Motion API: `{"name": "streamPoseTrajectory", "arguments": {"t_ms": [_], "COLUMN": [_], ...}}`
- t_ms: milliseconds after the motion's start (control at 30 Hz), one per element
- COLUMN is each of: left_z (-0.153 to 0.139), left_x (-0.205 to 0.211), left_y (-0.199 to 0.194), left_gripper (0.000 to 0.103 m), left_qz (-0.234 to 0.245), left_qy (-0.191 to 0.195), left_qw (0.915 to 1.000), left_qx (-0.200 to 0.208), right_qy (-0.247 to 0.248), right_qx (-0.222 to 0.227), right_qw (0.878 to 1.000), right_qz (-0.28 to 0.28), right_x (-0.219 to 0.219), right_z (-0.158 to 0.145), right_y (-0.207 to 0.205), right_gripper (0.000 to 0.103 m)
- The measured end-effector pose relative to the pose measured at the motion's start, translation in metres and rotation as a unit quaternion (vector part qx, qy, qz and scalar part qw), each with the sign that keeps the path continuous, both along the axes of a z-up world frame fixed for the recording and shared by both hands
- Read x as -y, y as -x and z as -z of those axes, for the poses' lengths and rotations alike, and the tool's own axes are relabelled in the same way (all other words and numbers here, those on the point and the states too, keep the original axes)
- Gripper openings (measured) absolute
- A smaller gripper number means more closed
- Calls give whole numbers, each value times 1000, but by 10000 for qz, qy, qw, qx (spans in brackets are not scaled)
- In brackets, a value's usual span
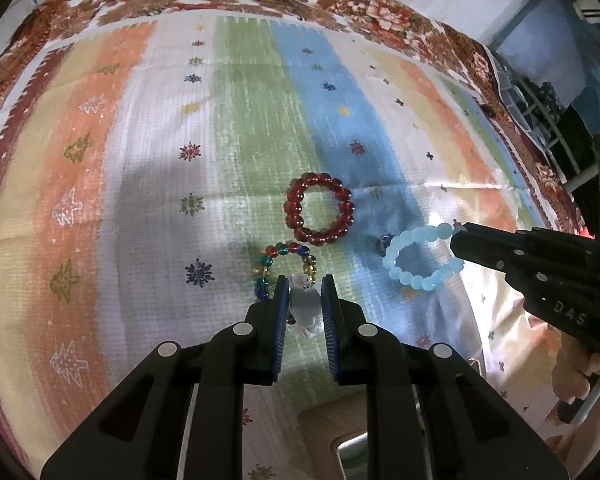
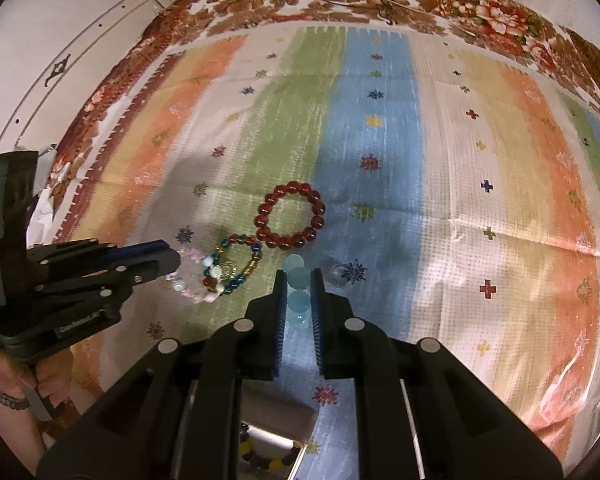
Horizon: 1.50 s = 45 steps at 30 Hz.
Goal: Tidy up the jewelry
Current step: 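Lift and carry both held bracelets over the silver box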
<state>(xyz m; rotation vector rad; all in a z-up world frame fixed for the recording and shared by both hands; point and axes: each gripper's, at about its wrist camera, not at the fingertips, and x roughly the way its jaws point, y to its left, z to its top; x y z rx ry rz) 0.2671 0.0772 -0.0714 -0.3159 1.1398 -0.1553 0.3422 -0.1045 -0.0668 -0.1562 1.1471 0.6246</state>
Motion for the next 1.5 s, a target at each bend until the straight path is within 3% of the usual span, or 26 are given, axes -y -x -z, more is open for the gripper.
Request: {"name": "streamPoseTrajectory", "arguments": {"t_ms": [400, 967, 1233, 1367, 1500], "left_z": [-23, -59, -64, -65, -65], "left_x": [7, 31, 43, 52, 57], "left_y": [19, 59, 78, 89, 102], "left_gripper": [16, 16, 16, 16, 16], "left_qz": [29, 286, 319, 319, 324], "left_qy": [264, 412, 177, -128, -159], "left_qw": [9990, 9942, 9934, 9924, 9917], "left_qx": [352, 947, 1086, 1185, 1235], "right_qy": [-205, -598, -703, -621, -535], "right_qx": [115, 453, 593, 631, 614], "right_qw": [9997, 9970, 9954, 9957, 9964], "right_qz": [39, -208, -282, -272, -231], "right_x": [9, 27, 37, 42, 47], "right_z": [-16, -46, -52, -47, -38], "right_y": [15, 70, 94, 108, 117], "right_gripper": [13, 13, 13, 13, 13]}}
